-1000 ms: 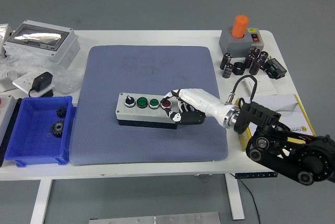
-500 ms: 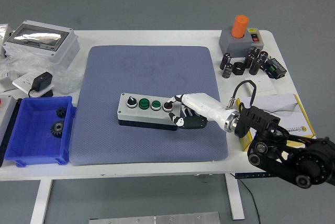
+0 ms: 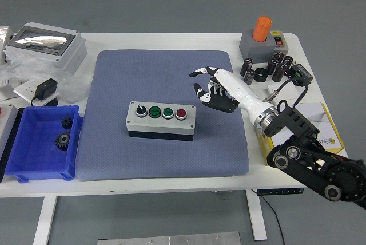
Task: Pick up the button,place it on the desk,press the button,press the button
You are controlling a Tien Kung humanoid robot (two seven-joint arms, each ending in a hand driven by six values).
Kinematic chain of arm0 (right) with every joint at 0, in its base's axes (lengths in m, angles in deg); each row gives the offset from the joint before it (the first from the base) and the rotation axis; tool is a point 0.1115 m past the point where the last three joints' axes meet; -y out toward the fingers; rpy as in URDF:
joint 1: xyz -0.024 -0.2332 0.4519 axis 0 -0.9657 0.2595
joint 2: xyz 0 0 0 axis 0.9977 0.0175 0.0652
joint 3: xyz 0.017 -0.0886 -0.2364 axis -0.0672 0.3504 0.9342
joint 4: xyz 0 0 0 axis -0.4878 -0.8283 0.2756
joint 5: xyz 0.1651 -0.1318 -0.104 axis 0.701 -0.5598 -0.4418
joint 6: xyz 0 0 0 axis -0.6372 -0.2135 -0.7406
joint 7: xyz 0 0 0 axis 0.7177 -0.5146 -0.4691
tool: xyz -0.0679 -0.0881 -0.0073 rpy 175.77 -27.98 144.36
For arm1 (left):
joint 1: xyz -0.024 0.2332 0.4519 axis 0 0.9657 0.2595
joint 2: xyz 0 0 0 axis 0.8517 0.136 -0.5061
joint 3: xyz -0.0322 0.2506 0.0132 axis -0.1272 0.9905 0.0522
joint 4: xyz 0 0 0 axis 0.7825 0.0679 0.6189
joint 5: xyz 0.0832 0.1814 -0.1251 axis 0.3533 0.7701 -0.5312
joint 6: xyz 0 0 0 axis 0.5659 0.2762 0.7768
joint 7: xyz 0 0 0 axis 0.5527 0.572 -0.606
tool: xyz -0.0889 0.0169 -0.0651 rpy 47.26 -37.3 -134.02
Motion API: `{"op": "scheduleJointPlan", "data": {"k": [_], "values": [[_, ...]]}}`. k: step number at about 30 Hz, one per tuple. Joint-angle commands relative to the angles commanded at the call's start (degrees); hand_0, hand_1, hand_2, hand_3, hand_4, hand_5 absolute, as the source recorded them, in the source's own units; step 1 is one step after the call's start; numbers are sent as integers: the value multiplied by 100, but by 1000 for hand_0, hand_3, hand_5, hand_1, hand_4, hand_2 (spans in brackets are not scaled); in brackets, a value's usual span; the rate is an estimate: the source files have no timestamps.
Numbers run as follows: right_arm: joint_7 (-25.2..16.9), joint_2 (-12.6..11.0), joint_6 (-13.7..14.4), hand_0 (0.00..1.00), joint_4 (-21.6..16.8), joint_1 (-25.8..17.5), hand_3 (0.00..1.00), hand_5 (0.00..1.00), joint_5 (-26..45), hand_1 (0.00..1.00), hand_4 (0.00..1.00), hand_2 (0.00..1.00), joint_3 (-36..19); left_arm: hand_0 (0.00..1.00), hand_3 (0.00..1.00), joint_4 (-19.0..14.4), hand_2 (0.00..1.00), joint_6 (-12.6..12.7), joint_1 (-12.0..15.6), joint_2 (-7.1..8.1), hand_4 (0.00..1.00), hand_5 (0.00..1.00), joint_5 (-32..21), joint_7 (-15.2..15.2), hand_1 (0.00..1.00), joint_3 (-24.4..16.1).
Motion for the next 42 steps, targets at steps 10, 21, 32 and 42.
{"op": "scheduleJointPlan", "data": {"k": [10, 21, 32, 42], "values": [[-1181, 415, 590, 733, -161, -1240, 954, 755, 613, 766, 998, 809, -1172, 726, 830, 1, 697, 24, 45, -12, 864, 852, 6, -3, 743, -5], [-1596, 537, 556, 933, -185, -1773, 959, 784, 960, 919, 998, 947, -1741, 726, 830, -12, 697, 64, 21, 126, 866, 841, 10, -93, 743, 16], [-1732, 476, 514, 928, -368, -1911, 923, 783, 1083, 901, 998, 917, -2155, 726, 831, -20, 700, 26, -48, 264, 861, 834, 138, -135, 743, -47], [-1790, 269, 526, 926, -655, -2290, 904, 788, 1027, 888, 998, 902, -2673, 725, 833, -15, 701, -36, -97, 294, 868, 822, 412, -137, 742, -167]]}}
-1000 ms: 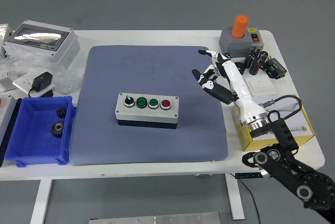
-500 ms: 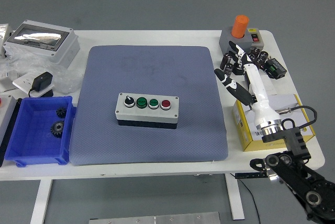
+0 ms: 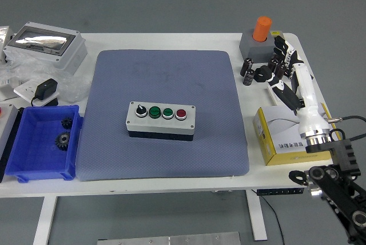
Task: Pick up the button,place it on the desk,press the button,press the button
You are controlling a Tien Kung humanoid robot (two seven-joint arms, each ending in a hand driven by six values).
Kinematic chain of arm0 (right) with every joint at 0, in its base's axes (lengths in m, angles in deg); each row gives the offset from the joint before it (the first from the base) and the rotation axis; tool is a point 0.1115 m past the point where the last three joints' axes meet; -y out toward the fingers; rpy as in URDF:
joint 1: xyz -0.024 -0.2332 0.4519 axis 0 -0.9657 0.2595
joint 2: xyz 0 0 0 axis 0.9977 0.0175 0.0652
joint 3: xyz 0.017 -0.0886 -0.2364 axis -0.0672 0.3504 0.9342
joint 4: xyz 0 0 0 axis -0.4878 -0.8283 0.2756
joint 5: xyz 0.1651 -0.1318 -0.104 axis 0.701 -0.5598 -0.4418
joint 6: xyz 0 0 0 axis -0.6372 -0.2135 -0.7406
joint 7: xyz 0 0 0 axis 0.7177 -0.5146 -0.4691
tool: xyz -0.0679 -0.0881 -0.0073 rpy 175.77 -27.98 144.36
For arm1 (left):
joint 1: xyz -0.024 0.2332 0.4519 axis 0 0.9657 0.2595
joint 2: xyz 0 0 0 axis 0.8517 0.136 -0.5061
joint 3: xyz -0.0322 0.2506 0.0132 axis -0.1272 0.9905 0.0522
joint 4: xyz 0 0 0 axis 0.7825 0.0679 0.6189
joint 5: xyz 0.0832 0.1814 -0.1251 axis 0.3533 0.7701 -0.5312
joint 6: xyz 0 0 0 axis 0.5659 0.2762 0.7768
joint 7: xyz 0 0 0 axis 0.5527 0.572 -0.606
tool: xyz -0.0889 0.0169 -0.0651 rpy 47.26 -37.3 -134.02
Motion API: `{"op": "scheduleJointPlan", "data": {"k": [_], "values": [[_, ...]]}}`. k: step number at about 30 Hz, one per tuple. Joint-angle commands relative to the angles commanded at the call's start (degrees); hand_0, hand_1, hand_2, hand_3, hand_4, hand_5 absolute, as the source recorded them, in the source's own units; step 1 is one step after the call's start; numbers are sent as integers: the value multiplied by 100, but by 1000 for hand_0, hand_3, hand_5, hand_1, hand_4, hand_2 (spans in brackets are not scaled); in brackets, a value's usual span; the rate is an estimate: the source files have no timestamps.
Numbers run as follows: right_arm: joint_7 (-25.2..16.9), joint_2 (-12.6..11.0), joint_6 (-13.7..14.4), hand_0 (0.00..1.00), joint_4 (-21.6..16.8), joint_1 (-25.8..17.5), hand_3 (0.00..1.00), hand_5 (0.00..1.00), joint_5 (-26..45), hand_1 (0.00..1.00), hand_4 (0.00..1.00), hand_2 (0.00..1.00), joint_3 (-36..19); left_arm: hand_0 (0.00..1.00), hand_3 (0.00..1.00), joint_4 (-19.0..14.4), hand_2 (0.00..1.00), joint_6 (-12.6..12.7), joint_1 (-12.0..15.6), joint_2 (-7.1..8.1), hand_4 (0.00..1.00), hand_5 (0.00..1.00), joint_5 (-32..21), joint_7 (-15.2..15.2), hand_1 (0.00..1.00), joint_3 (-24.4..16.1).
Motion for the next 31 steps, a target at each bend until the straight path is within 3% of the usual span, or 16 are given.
{"op": "scheduleJointPlan", "data": {"k": [7, 16, 24, 31], "values": [[-100, -200, -64, 925, -269, -414, 896, 786, 136, 884, 998, 897, -198, 725, 835, 9, 702, -90, -52, 45, 871, 819, 203, 9, 742, -94], [-338, -171, -184, 925, -393, -902, 895, 783, 429, 882, 998, 892, -654, 724, 837, 24, 704, -197, -183, 94, 876, 814, 472, 14, 741, -200], [-397, -90, -181, 916, -413, -959, 867, 851, 440, 864, 998, 876, -790, 724, 838, 16, 706, -212, -166, 111, 878, 807, 473, -29, 742, -192], [-356, -95, -185, 916, -291, -730, 867, 851, 455, 864, 998, 876, -649, 724, 838, -6, 706, -169, -32, 30, 878, 807, 218, -114, 742, -50]]}}
